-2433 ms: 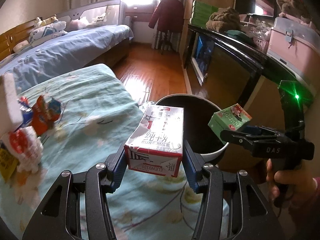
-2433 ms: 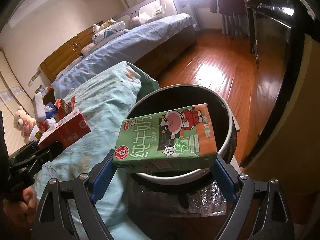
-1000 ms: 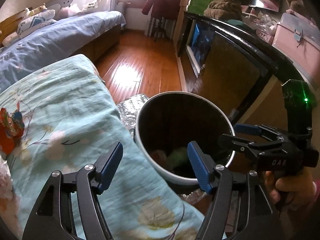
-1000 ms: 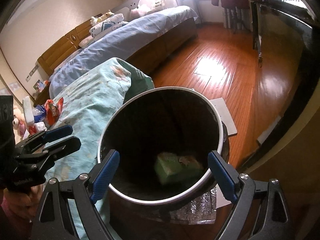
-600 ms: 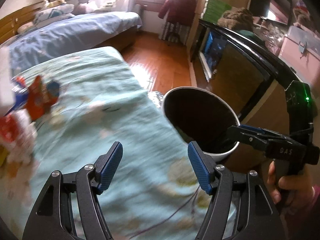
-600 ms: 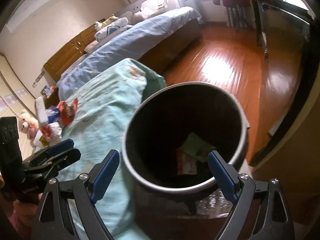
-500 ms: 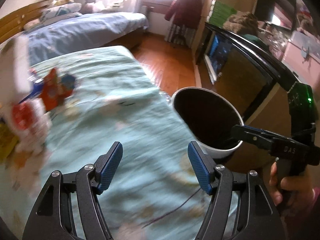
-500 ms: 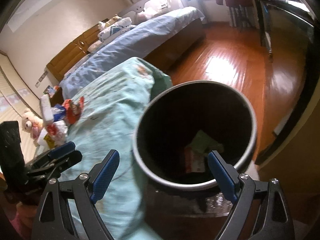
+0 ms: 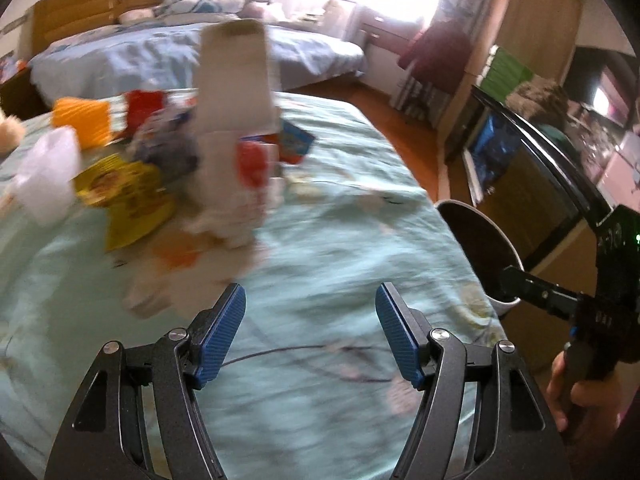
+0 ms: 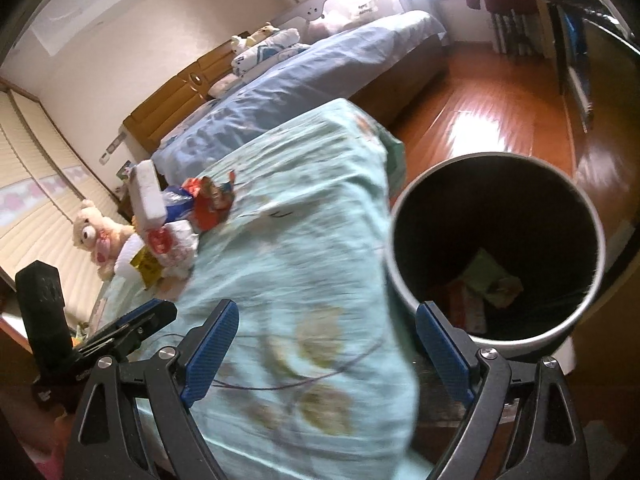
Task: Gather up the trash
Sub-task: 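Grasp the yellow snack bag with the left tool while the right tool grasps the white-red plastic bag, then carry the snack bag and plastic bag over the black trash bin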
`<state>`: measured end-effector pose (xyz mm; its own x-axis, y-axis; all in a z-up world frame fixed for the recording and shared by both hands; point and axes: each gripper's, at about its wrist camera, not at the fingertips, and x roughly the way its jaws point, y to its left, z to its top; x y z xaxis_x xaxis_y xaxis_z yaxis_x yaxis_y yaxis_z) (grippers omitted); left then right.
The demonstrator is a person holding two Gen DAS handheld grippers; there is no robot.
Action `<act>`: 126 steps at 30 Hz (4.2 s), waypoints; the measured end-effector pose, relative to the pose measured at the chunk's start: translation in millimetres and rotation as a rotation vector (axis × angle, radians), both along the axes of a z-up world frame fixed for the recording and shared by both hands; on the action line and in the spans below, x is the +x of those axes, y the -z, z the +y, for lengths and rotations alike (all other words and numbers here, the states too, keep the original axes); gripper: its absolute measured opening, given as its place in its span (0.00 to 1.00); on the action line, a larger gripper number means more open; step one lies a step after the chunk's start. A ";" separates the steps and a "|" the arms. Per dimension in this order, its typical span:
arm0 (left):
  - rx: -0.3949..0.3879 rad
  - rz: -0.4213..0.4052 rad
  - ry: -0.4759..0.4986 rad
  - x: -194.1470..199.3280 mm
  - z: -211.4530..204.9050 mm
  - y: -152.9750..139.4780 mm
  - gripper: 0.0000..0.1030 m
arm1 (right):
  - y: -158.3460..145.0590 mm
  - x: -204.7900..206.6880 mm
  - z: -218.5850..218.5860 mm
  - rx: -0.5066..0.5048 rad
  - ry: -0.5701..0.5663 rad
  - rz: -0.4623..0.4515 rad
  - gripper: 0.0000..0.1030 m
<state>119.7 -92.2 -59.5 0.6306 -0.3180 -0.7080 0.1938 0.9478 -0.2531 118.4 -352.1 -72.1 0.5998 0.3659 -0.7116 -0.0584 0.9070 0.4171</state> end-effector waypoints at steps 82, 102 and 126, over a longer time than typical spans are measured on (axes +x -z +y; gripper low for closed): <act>-0.058 0.020 0.109 -27.4 6.9 2.1 0.16 | 6.0 -8.8 41.8 0.049 -0.051 0.002 0.23; -0.023 0.016 0.309 -22.4 -89.7 -8.2 0.16 | -2.6 -33.5 -44.7 0.050 0.128 -0.031 0.23; 0.029 0.015 0.411 3.1 -167.5 -14.0 0.16 | -1.3 -34.6 -113.1 0.035 0.255 -0.026 0.23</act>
